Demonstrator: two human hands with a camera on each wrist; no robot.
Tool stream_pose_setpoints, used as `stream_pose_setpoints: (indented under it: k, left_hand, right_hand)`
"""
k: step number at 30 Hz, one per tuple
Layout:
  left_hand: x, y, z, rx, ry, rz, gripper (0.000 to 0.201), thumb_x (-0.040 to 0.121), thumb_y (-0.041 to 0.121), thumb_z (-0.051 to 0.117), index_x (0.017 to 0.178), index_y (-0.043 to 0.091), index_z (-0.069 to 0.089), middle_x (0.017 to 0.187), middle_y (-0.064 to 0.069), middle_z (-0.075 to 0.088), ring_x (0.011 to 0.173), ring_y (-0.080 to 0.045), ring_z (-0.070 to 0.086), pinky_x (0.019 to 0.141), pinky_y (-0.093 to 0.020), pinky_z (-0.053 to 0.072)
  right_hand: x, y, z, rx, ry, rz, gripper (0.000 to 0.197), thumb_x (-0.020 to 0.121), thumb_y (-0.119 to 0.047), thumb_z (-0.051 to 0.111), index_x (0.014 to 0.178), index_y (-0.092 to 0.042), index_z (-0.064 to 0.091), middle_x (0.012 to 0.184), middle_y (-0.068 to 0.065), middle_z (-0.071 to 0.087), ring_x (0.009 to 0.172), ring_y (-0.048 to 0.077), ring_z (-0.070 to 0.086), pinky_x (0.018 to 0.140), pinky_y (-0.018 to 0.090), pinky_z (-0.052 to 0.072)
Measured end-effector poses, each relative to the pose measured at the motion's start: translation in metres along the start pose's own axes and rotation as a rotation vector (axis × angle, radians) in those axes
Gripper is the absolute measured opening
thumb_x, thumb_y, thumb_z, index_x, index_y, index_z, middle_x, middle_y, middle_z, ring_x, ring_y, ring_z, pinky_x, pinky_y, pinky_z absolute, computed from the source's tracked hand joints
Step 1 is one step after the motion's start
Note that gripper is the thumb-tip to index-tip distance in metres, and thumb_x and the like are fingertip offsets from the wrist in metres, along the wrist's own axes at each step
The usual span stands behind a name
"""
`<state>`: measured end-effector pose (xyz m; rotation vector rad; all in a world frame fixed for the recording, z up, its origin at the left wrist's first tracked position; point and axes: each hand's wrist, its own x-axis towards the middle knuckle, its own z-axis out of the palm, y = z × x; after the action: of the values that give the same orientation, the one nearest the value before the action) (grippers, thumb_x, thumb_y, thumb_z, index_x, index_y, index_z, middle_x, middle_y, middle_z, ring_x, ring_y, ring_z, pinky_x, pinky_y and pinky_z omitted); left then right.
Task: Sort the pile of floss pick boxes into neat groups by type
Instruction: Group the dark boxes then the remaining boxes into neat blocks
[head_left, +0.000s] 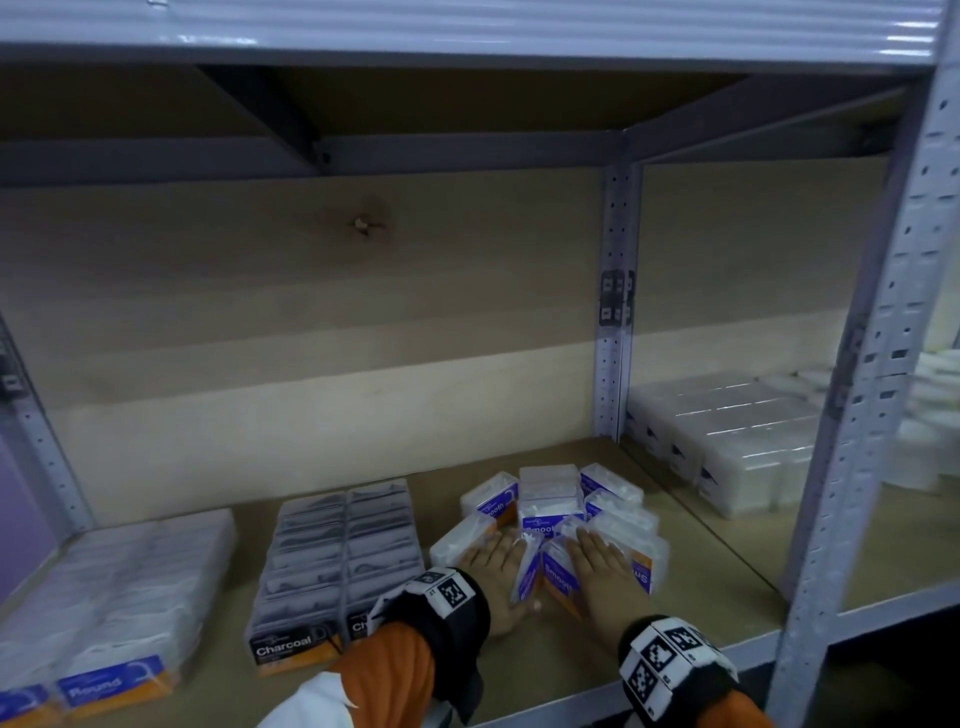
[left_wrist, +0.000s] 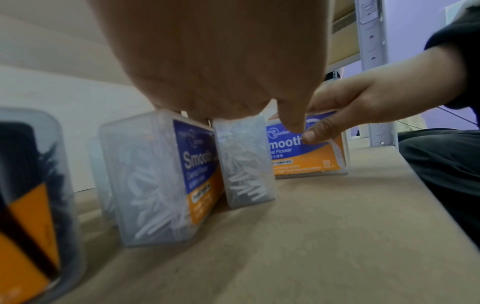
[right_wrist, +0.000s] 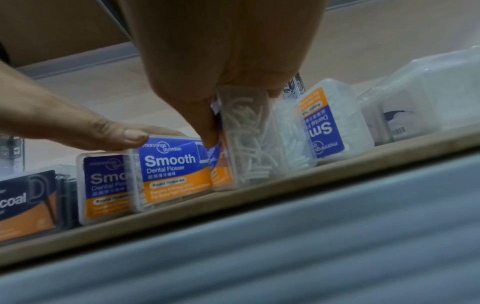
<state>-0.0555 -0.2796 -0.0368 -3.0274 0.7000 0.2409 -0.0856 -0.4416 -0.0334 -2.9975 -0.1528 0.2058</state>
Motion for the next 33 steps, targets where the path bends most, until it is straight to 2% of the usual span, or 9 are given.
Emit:
stream_pose_setpoints:
  k: [7, 15, 25, 30, 33]
  left_hand:
    - [0.000, 0.001, -0.001, 0.014, -0.004, 0.001, 0.082, 0.095, 0.051, 0.039, 0.152, 0.010, -0.004, 0.160, -0.008, -0.006, 0.149, -0.022, -0.005, 0.120, -0.036, -0.004]
    - [0.002, 0.001, 0.002, 0.075, -0.019, 0.003, 0.086, 0.094, 0.056, 0.038, 0.151, 0.009, -0.005, 0.160, -0.009, -0.009, 0.149, -0.023, -0.008, 0.121, -0.037, -0.005]
    - [-0.003, 0.007, -0.012, 0.107, -0.121, 0.001, 0.092, 0.093, 0.053, 0.044, 0.150, 0.007, -0.010, 0.159, -0.012, -0.015, 0.148, -0.026, -0.012, 0.121, -0.039, -0.006]
    - [-0.007, 0.006, -0.029, 0.134, -0.202, 0.065, 0.087, 0.096, 0.047, 0.042, 0.150, 0.005, -0.011, 0.158, -0.013, -0.016, 0.147, -0.027, -0.014, 0.121, -0.039, -0.006]
    - [-0.006, 0.001, -0.037, 0.113, -0.257, 0.106, 0.086, 0.096, 0.048, 0.041, 0.150, 0.006, -0.011, 0.159, -0.012, -0.015, 0.147, -0.027, -0.012, 0.122, -0.039, -0.003]
  right_hand:
    - [-0.002, -0.002, -0.003, -0.009, -0.022, -0.001, 0.066, 0.101, -0.027, 0.033, 0.151, -0.011, -0.008, 0.160, 0.011, -0.010, 0.149, 0.022, -0.006, 0.120, 0.034, -0.005]
    - [-0.003, -0.001, -0.003, -0.016, -0.028, 0.007, 0.065, 0.101, -0.021, 0.032, 0.151, -0.012, -0.009, 0.160, 0.010, -0.011, 0.149, 0.022, -0.008, 0.120, 0.035, -0.006]
    - [-0.002, -0.003, -0.003, -0.064, -0.079, 0.017, 0.066, 0.101, -0.019, 0.032, 0.151, -0.014, -0.011, 0.159, 0.011, -0.015, 0.148, 0.025, -0.011, 0.120, 0.038, -0.006]
    - [-0.002, -0.003, -0.008, -0.100, -0.130, 0.007, 0.065, 0.101, -0.019, 0.031, 0.151, -0.012, -0.011, 0.158, 0.013, -0.017, 0.148, 0.026, -0.013, 0.120, 0.039, -0.007]
    - [0.000, -0.002, -0.018, -0.086, -0.174, -0.033, 0.064, 0.102, -0.026, 0.031, 0.152, -0.012, -0.007, 0.159, 0.011, -0.014, 0.148, 0.025, -0.009, 0.120, 0.037, -0.004]
